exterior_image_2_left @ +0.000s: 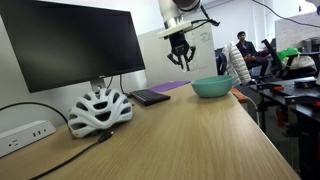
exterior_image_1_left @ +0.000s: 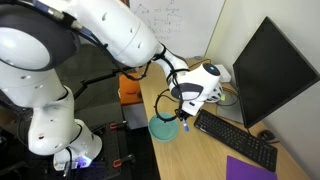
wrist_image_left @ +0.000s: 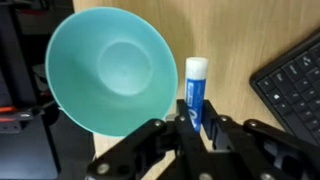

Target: Put the marker in the bowl

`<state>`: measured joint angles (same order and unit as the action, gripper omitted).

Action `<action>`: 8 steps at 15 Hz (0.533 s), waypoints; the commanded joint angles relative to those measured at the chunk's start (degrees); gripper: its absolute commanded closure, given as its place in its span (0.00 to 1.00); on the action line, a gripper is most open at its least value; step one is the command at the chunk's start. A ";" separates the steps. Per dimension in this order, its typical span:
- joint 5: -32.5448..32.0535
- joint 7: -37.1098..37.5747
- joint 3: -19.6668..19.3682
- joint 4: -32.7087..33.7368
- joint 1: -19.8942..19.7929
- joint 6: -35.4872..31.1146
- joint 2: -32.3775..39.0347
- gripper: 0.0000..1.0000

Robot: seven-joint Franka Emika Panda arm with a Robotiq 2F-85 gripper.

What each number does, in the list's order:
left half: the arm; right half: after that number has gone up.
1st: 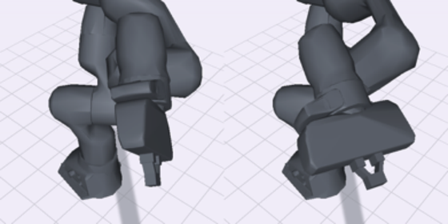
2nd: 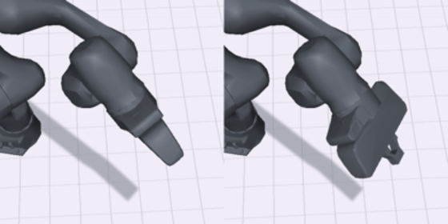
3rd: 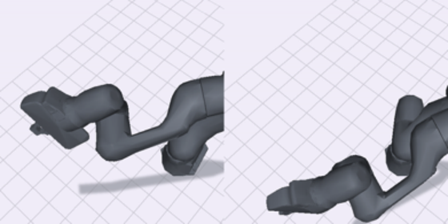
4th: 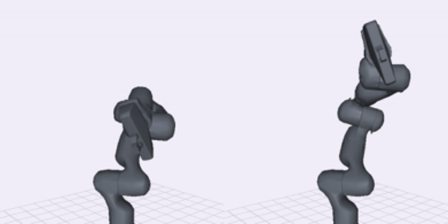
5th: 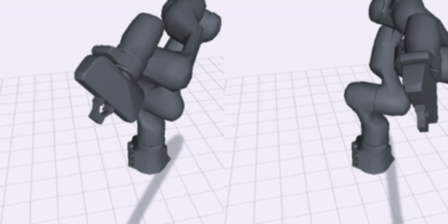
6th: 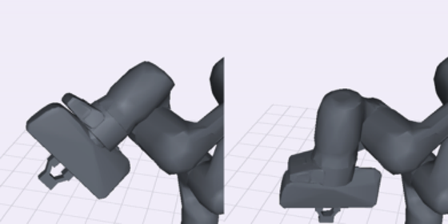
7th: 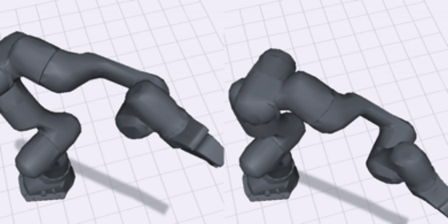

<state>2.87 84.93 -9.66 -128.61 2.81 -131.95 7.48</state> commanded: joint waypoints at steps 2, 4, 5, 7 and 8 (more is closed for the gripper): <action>-1.95 4.20 3.35 -6.89 -0.93 2.20 -6.93 0.95; -0.35 4.29 4.61 -8.39 -1.37 2.77 -7.41 0.95; -0.33 4.93 5.07 -9.32 -1.40 2.00 -7.57 0.95; 0.47 4.58 5.58 -10.18 -1.52 1.65 -7.15 0.95; 0.43 4.62 5.76 -10.52 -1.59 1.27 -6.95 0.95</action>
<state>2.74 88.22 -5.28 -137.89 2.46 -129.83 1.14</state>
